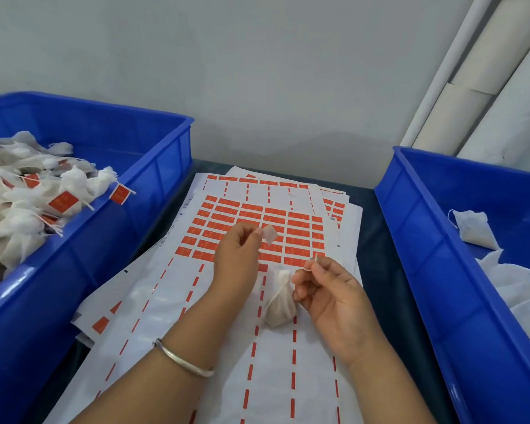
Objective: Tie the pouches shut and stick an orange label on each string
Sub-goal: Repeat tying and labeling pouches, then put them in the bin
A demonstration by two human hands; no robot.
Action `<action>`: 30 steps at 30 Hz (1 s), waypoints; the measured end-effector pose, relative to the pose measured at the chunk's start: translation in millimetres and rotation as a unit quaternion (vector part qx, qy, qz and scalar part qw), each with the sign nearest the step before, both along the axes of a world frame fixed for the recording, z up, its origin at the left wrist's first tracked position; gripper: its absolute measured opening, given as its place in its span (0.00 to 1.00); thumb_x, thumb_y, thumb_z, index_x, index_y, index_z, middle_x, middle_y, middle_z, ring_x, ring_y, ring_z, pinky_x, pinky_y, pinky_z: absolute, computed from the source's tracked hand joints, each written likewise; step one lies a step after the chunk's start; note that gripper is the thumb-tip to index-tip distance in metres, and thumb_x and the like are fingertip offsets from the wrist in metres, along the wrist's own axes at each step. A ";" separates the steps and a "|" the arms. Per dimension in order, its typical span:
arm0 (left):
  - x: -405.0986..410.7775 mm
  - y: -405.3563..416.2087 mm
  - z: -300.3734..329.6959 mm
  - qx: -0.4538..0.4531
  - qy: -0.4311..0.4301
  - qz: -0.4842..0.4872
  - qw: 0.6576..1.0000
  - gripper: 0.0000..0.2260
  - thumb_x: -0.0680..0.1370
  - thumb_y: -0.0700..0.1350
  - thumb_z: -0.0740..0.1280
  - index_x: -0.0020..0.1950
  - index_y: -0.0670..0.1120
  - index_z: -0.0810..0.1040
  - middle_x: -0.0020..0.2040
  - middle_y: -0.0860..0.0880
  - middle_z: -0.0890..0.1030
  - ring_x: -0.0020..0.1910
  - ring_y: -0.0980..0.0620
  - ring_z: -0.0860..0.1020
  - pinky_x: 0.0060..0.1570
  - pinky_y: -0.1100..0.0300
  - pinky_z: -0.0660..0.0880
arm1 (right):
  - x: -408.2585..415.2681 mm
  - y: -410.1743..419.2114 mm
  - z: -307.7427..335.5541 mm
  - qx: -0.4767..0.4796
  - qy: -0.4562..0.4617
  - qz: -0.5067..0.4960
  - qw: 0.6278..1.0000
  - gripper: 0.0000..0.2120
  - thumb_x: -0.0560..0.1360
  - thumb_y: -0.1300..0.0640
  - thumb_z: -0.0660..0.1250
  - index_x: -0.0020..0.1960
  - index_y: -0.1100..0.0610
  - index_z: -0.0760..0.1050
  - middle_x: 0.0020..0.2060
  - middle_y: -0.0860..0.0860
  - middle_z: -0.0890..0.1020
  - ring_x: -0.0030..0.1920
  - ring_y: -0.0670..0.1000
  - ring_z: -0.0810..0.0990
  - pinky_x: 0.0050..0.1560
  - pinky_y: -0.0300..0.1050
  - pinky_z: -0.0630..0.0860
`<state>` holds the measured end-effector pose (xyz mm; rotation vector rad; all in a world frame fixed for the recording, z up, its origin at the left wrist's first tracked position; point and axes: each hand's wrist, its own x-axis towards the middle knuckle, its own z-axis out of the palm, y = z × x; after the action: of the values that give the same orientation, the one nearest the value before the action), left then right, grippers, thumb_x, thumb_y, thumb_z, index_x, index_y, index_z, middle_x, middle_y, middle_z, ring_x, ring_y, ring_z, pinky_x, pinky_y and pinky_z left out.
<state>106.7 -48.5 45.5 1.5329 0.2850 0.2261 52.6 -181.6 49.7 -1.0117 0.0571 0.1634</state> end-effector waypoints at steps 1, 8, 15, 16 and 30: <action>-2.4 -1.1 3.9 -0.020 -0.003 -0.010 1.000 0.07 0.79 0.48 0.62 0.43 0.53 0.76 0.39 0.54 0.80 0.39 0.54 0.81 0.38 0.62 0.79 | 0.5 -0.5 -0.7 -0.008 0.002 -0.008 1.000 0.09 0.68 0.56 0.68 0.46 0.54 0.83 0.38 0.57 0.83 0.34 0.50 0.81 0.38 0.42 0.79; -24.5 -22.5 18.1 0.004 0.017 -0.172 0.985 0.07 0.81 0.49 0.57 0.47 0.55 0.73 0.37 0.55 0.78 0.34 0.58 0.77 0.27 0.77 0.69 | 1.0 -4.4 0.0 -0.197 -0.054 -0.112 0.972 0.08 0.62 0.48 0.71 0.41 0.45 0.83 0.45 0.41 0.84 0.41 0.47 0.83 0.42 0.40 0.77; -32.0 -25.0 22.9 -0.063 0.069 -0.238 0.967 0.11 0.81 0.46 0.57 0.45 0.48 0.77 0.31 0.51 0.79 0.25 0.56 0.77 0.33 0.68 0.76 | 3.2 -11.2 0.7 -0.254 -0.100 -0.186 0.944 0.17 0.58 0.39 0.71 0.40 0.49 0.83 0.44 0.43 0.85 0.49 0.41 0.82 0.39 0.31 0.78; -32.4 -26.3 23.7 -0.075 0.077 -0.227 0.968 0.10 0.81 0.45 0.59 0.44 0.48 0.78 0.30 0.51 0.78 0.24 0.56 0.76 0.31 0.68 0.76 | 3.2 -11.8 1.0 -0.257 -0.103 -0.192 0.942 0.15 0.59 0.39 0.70 0.39 0.47 0.83 0.43 0.43 0.84 0.49 0.41 0.81 0.40 0.31 0.77; -34.8 -28.3 27.0 -0.097 0.090 -0.203 0.970 0.06 0.79 0.43 0.62 0.43 0.48 0.77 0.34 0.47 0.77 0.21 0.57 0.74 0.25 0.68 0.73 | 5.0 -14.3 -2.1 -0.248 -0.062 -0.216 0.942 0.08 0.61 0.43 0.69 0.39 0.42 0.83 0.44 0.39 0.85 0.50 0.44 0.83 0.40 0.34 0.77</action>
<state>71.9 -76.9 72.5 1.3840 0.1262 -0.2586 57.6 -195.9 47.7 -1.4832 0.2122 -0.3340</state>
